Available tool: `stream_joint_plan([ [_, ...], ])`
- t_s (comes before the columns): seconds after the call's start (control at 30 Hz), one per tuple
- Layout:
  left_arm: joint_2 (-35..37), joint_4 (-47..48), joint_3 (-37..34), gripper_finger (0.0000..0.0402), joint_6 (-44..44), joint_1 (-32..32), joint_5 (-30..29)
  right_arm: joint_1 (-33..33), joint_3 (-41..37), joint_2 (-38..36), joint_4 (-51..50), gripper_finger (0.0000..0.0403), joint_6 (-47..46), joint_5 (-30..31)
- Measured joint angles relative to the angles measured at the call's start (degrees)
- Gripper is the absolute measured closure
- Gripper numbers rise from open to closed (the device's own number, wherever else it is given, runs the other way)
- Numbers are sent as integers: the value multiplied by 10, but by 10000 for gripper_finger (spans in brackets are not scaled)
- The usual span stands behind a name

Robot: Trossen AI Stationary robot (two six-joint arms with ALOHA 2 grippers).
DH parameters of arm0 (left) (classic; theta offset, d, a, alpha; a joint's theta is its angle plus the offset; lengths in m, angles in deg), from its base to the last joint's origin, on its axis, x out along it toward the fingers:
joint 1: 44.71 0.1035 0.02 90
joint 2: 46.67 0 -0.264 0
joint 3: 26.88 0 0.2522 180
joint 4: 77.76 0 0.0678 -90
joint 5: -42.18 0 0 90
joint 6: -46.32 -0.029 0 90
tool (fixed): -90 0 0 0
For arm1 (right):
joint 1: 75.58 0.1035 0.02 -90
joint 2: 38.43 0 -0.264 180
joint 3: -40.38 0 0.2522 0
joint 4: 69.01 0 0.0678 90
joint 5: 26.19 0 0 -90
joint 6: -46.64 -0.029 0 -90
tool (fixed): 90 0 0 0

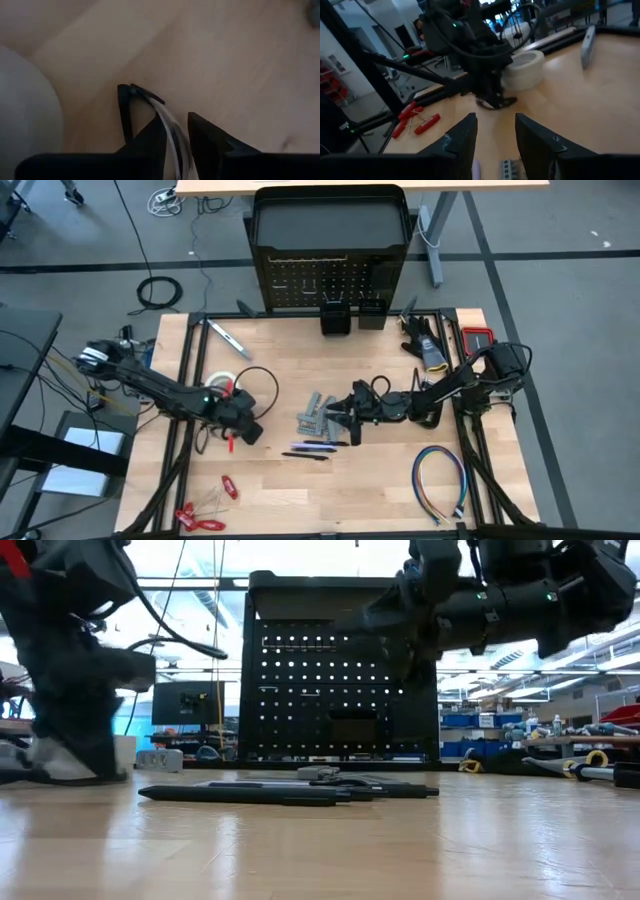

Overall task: Hang tools onto peg board
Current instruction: Move the black safety glasses to the center of the table

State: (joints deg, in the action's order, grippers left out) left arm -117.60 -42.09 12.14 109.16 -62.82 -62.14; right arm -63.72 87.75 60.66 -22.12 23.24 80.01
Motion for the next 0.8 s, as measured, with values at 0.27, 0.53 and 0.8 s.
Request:
stream_joint_plan([
  [0.27,-37,-65,39,384,-45,34,-91,8,87,0,-99,267,45,5],
  [0.53,-37,-221,42,377,-103,93,-134,16,178,10,-336,259,34,60],
  [0.8,-37,-269,42,326,-88,152,-129,20,196,56,-351,218,5,78],
])
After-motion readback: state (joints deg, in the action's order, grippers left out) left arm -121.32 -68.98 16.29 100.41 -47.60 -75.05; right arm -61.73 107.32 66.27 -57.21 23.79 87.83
